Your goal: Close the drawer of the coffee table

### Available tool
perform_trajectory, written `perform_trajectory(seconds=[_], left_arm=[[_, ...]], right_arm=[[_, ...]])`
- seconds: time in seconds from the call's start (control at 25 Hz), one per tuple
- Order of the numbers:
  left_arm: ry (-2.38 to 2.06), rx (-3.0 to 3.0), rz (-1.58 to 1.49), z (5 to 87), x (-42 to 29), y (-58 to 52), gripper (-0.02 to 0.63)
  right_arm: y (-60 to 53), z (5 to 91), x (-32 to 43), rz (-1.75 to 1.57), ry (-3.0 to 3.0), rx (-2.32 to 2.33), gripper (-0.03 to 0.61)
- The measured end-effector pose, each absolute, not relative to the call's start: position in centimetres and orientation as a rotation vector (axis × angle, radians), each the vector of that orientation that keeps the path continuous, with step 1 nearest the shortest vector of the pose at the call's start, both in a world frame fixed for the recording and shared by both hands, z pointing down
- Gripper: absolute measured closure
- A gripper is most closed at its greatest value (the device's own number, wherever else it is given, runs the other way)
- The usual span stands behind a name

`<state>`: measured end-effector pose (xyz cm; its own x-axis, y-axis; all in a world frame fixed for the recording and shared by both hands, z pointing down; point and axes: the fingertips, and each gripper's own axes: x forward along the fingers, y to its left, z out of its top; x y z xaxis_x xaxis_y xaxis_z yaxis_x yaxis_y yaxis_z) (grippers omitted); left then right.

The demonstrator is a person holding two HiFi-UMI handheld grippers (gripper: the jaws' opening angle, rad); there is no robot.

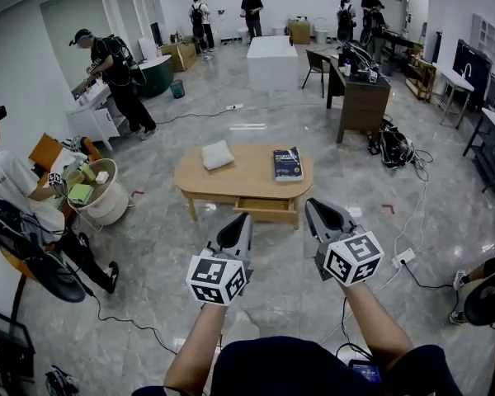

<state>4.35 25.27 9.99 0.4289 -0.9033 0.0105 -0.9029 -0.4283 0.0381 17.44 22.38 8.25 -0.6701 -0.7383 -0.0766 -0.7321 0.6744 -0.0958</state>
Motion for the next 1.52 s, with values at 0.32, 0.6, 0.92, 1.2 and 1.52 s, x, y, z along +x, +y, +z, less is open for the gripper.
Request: perform_trajectory(seconds=[0.32,0.6,0.92,1.2,1.52], left_arm=[[-1.658,2.619,-0.008,10.0,3.4,24.3,0.613],[-1.626,2.634,-0.017,10.1,2.4,21.6,0.613],[-1.609,2.652,0.025,10.7,1.1,18.0,0.613],[-1.592,2.631,0.023,12.0,-0.1,14.8,0.612],[-1.574,2.598,0.024,13.7,-1.7,10.5,0.612]], right_arm=[[21.6,8.6,16.4,-0.088,2.787,-1.213,0.565],[19.4,8.7,15.2,-0.076,2.784,-1.24,0.565],[15.7,9.2,14.2,-0.094,2.761,-1.272,0.565],[12.3,10.3,13.3,-0.12,2.759,-1.288,0.565],[7.8,11.9,12.3,-0.156,2.77,-1.322,0.565]])
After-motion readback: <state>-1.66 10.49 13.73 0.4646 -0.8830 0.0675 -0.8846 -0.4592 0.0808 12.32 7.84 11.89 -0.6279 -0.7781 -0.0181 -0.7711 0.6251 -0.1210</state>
